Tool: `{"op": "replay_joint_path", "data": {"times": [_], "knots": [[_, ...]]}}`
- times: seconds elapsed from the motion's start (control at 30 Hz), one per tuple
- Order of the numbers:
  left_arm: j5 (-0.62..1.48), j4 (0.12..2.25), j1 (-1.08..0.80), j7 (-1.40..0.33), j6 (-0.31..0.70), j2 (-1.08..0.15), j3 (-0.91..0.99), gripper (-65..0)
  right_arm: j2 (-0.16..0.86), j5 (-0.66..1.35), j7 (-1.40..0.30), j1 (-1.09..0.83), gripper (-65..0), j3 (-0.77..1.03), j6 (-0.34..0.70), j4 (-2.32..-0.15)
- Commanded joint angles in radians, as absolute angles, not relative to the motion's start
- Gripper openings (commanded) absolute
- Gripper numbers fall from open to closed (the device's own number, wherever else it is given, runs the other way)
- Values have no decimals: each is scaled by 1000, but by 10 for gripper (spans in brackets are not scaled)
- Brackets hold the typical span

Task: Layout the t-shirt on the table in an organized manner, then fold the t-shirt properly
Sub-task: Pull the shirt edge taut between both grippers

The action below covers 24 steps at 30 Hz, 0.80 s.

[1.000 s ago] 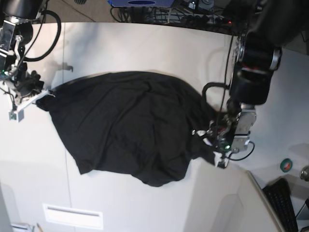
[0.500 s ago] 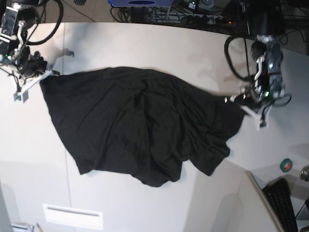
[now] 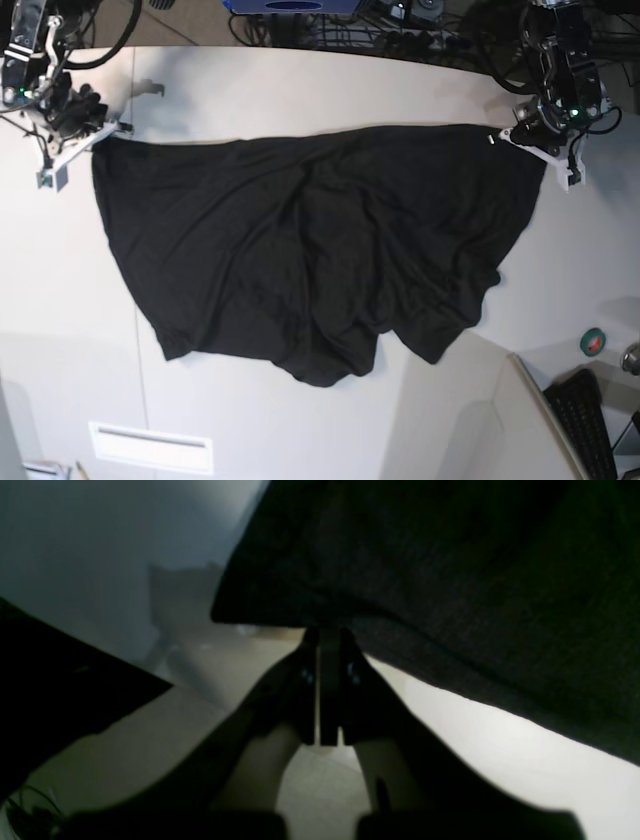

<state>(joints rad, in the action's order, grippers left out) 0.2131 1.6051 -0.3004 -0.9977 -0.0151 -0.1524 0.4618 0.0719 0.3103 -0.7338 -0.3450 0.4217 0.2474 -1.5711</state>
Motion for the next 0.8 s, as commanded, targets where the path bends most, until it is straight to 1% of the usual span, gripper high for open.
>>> {"op": "replay_joint_path", "data": {"times": [0.0,0.17,0.23,0.27,0.3,0.4,0.47,0.53,0.63,0.73,0.77], "knots": [[213,1620,-312,-986,-18,-162,467,-597,82,317,-720,-343,-650,426,252,-1592],[214,1629,-352,-987,-18,-156,478,-189,82,318,-719,-361,-650,427,252,-1592],[226,1632,-371,-987,-18,-131,529,-84,82,320,-719,-363,-650,429,254,-1592],[246,1647,-380,-987,-13,-119,568,-54,82,320,-719,-363,-650,430,254,-1592],[275,1664,-398,-987,-12,-114,605,-46,82,320,-719,-363,-650,430,254,-1592],[421,1722,-443,-986,-1,-114,700,-51,82,320,-716,-363,-650,429,254,-1592],[555,1724,-450,-986,62,-119,765,-49,82,320,-714,-363,-650,427,254,-1592],[645,1687,-441,-986,128,-150,817,-49,82,320,-714,-360,-650,427,254,-1592],[667,1598,-397,-984,173,-191,839,-49,82,320,-714,-355,-650,427,254,-1592],[667,1504,-367,-984,254,-226,837,-49,82,320,-714,-354,-650,427,254,-1592],[665,1477,-351,-983,263,-236,837,-49,82,321,-714,-354,-650,427,254,-1592]]}}
